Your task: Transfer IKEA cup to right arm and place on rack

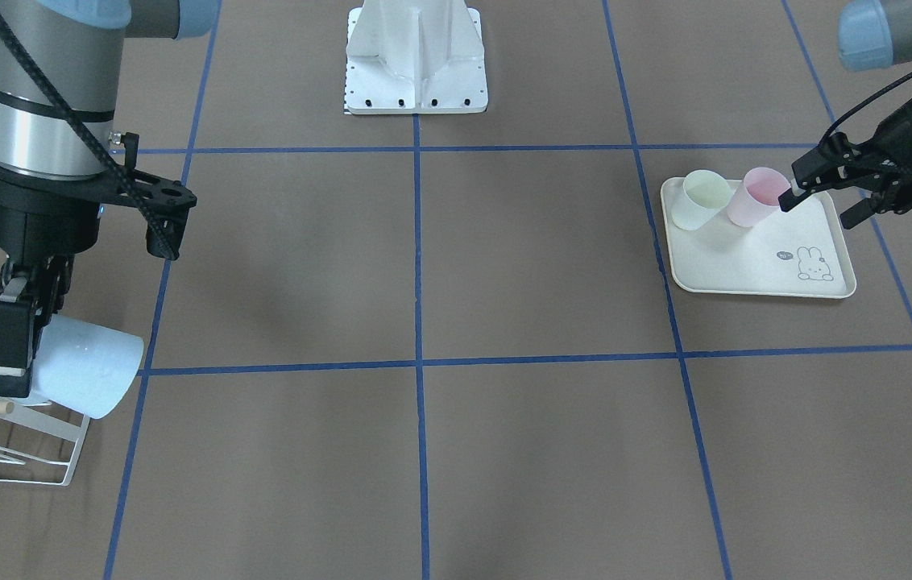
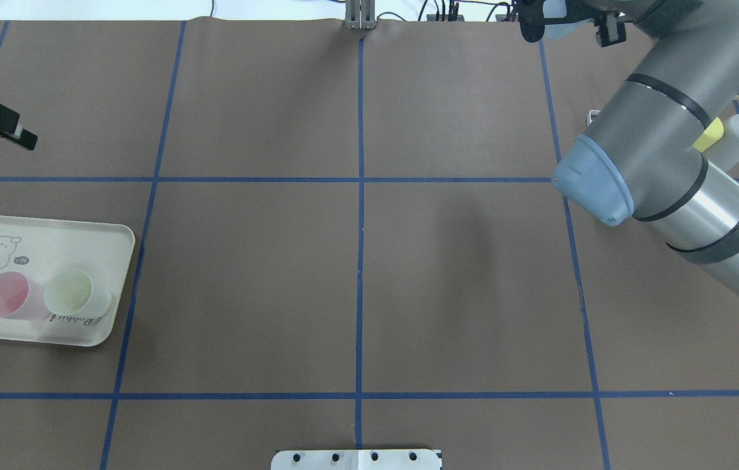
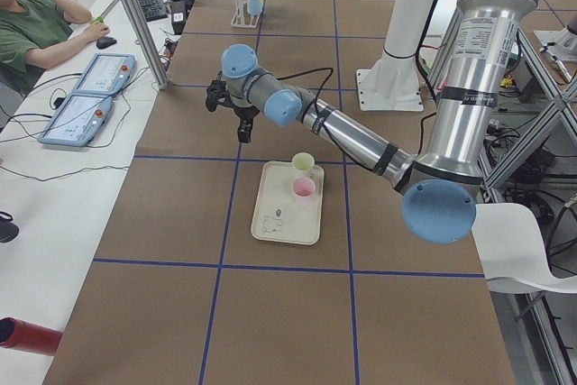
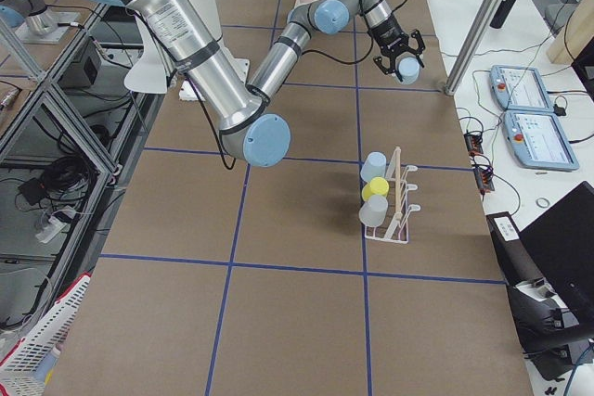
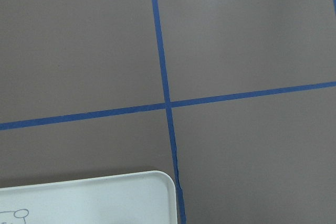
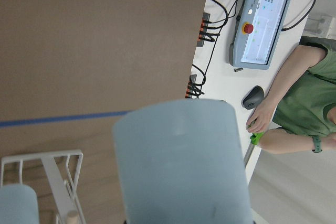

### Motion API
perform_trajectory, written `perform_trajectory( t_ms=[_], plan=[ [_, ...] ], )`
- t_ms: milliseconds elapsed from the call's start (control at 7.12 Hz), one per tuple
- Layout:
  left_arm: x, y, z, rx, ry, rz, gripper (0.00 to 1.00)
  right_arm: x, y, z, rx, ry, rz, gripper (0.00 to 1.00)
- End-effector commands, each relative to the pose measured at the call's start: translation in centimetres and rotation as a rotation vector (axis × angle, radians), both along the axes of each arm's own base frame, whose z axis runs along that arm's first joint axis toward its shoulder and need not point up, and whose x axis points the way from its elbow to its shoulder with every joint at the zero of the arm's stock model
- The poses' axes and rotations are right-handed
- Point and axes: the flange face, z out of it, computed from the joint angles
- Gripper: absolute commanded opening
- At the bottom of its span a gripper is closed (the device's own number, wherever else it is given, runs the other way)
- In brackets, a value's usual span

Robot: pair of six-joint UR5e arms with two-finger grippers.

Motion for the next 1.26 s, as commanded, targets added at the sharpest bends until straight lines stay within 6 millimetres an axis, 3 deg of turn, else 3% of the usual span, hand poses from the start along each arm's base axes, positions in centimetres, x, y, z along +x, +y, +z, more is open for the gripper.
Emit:
perform_trajectory(
  t_ms=[0,140,421,562,842,1123],
  plan=[
    [0.0,0.1,0.3,-0.006,-0.002,0.001,1.00,3.9,-3.0,3.1,0.002,0.250,-0.143,0.40],
    [0.0,0.2,0.4,-0.007,-0.002,0.001,1.00,6.3,-3.5,6.3,-0.036,0.328,-0.190,0.38],
    [0.0,0.2,0.5,-0.006,-0.001,0.002,1.00,9.7,-3.3,15.3,0.005,0.377,-0.220,0.33],
    [0.0,0.2,0.5,-0.007,-0.002,0.001,1.00,10.7,-4.9,18.3,0.039,0.419,-0.255,0.33],
    [-0.1,0.4,0.1,-0.002,0.001,0.001,1.00,10.3,-6.2,21.7,0.004,0.460,-0.296,0.33],
    [0.0,0.4,0.1,-0.004,0.003,0.002,1.00,10.4,-5.9,24.3,-0.032,0.496,-0.334,0.34]
  ],
)
